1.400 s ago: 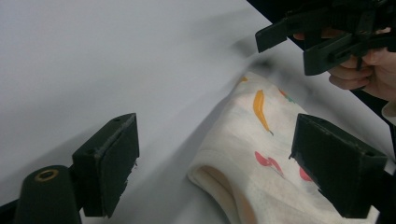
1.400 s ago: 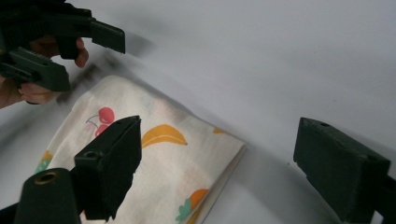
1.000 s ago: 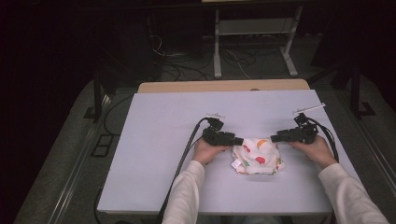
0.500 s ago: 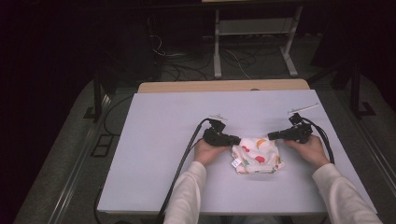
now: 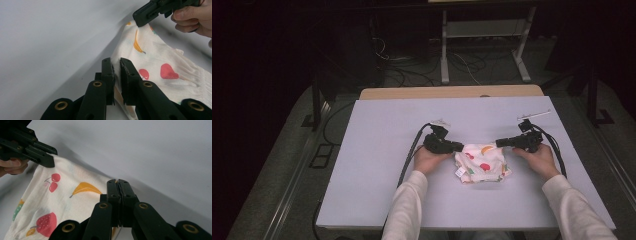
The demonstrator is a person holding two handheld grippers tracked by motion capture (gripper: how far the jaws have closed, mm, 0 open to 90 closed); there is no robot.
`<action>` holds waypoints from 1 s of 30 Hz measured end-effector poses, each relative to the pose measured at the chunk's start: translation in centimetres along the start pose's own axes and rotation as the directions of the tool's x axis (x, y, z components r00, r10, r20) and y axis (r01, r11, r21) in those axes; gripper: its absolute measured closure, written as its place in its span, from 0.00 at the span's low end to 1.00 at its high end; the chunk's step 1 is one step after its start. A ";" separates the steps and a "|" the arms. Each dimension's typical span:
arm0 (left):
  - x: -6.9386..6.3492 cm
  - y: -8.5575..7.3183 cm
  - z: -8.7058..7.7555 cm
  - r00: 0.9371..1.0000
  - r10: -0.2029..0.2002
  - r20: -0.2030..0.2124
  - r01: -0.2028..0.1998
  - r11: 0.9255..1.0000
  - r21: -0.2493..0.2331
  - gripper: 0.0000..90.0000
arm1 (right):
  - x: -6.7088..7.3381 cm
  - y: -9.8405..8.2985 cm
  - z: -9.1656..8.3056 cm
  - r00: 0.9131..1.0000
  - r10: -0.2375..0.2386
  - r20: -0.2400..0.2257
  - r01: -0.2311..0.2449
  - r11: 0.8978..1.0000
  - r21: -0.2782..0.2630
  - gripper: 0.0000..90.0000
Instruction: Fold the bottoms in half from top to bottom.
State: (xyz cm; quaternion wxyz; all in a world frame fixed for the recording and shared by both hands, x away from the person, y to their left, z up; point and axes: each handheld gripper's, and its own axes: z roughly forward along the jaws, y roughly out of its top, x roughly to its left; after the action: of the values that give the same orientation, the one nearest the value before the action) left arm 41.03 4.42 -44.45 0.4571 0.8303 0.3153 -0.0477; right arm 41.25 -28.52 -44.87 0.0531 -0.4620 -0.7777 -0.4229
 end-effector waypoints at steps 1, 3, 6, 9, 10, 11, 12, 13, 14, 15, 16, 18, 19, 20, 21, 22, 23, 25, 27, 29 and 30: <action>0.0 0.0 -0.2 1.000 0.005 -0.003 -0.005 1.000 0.002 0.90 | 0.1 0.0 0.1 1.000 0.000 0.003 0.000 1.000 0.002 0.97; 0.1 0.0 -0.5 1.000 0.007 -0.009 -0.007 1.000 0.007 0.90 | 0.3 0.1 0.4 1.000 0.000 -0.002 0.000 1.000 -0.003 0.97; 0.3 0.1 -0.8 1.000 0.012 -0.021 -0.012 1.000 0.012 0.90 | 0.5 0.3 0.7 1.000 -0.003 -0.002 0.003 1.000 -0.008 0.96; 0.6 0.2 -1.3 0.999 0.019 -0.032 -0.018 1.000 0.018 0.90 | 0.9 0.5 1.0 1.000 -0.006 -0.003 0.006 1.000 -0.004 0.97; 0.7 0.3 -1.4 0.999 0.022 -0.036 -0.021 1.000 0.019 0.90 | 1.0 0.6 1.2 1.000 -0.010 -0.002 0.010 1.000 -0.007 0.97; 0.8 0.3 -1.6 0.999 0.027 -0.041 -0.026 0.999 0.025 0.90 | 1.1 0.8 1.3 1.000 -0.010 -0.003 0.010 1.000 -0.008 0.97; 0.9 0.4 -1.8 0.999 0.030 -0.044 -0.028 0.999 0.029 0.90 | 1.3 1.0 1.4 1.000 -0.011 -0.003 0.011 1.000 -0.006 0.97; 1.0 0.4 -2.1 0.998 0.033 -0.049 -0.032 0.999 0.029 0.90 | 1.4 1.1 1.6 1.000 -0.014 -0.004 0.014 1.000 -0.008 0.97; 1.2 0.4 -2.3 0.998 0.034 -0.054 -0.033 0.999 0.030 0.90 | 1.6 1.3 1.7 1.000 -0.014 -0.004 0.014 1.000 -0.007 0.97; 1.4 0.4 -2.6 0.997 0.038 -0.061 -0.036 0.999 0.035 0.90 | 1.8 1.4 1.9 1.000 -0.016 -0.006 0.016 1.000 -0.010 0.97; 1.6 0.4 -2.8 0.997 0.037 -0.065 -0.035 0.999 0.036 0.90 | 2.0 1.6 2.1 1.000 -0.023 -0.003 0.023 1.000 -0.014 0.97; 1.9 0.5 -3.3 0.996 0.046 -0.073 -0.043 0.998 0.043 0.90 | 2.4 1.8 2.4 1.000 -0.027 -0.009 0.026 1.000 -0.016 0.97; 2.1 0.5 -3.5 0.996 0.047 -0.074 -0.044 0.998 0.046 0.90 | 2.6 1.9 2.6 1.000 -0.027 -0.012 0.027 1.000 -0.016 0.97; 2.3 0.6 -3.7 0.996 0.050 -0.078 -0.047 0.998 0.043 0.90 | 2.7 2.0 2.8 1.000 -0.030 -0.008 0.030 0.999 -0.017 0.97; 2.5 0.6 -3.9 0.996 0.049 -0.080 -0.046 0.998 0.042 0.90 | 2.9 2.1 3.0 1.000 -0.027 -0.011 0.026 0.999 -0.019 0.97; 2.6 0.7 -4.0 0.996 0.048 -0.081 -0.045 0.998 0.045 0.90 | 3.0 2.2 3.1 1.000 -0.024 -0.010 0.024 1.000 -0.020 0.97; 2.7 0.7 -4.1 0.995 0.052 -0.084 -0.049 0.998 0.044 0.90 | 3.1 2.3 3.3 1.000 -0.025 -0.007 0.025 0.999 -0.020 0.97; 3.0 0.9 -4.3 0.995 0.053 -0.088 -0.049 0.998 0.044 0.90 | 3.3 2.6 3.5 1.000 -0.025 -0.002 0.025 0.999 -0.024 0.97; 3.2 1.0 -4.5 0.994 0.059 -0.091 -0.055 0.997 0.045 0.90 | 3.4 2.8 3.7 1.000 -0.024 0.005 0.024 0.999 -0.029 0.97; 3.4 1.2 -4.5 0.993 0.078 -0.093 -0.072 0.995 0.063 0.90 | 3.5 3.1 3.8 1.000 -0.022 0.005 0.023 0.999 -0.035 0.97; 3.5 1.3 -4.5 0.993 0.078 -0.092 -0.072 0.995 0.062 0.90 | 3.5 3.2 3.9 1.000 -0.019 0.003 0.019 0.999 -0.037 0.97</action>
State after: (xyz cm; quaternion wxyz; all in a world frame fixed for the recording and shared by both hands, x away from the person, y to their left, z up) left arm 43.62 9.18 -42.17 0.4187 0.8559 0.3035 -0.0003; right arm 42.90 -22.76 -43.75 0.0393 -0.4560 -0.7743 -0.4370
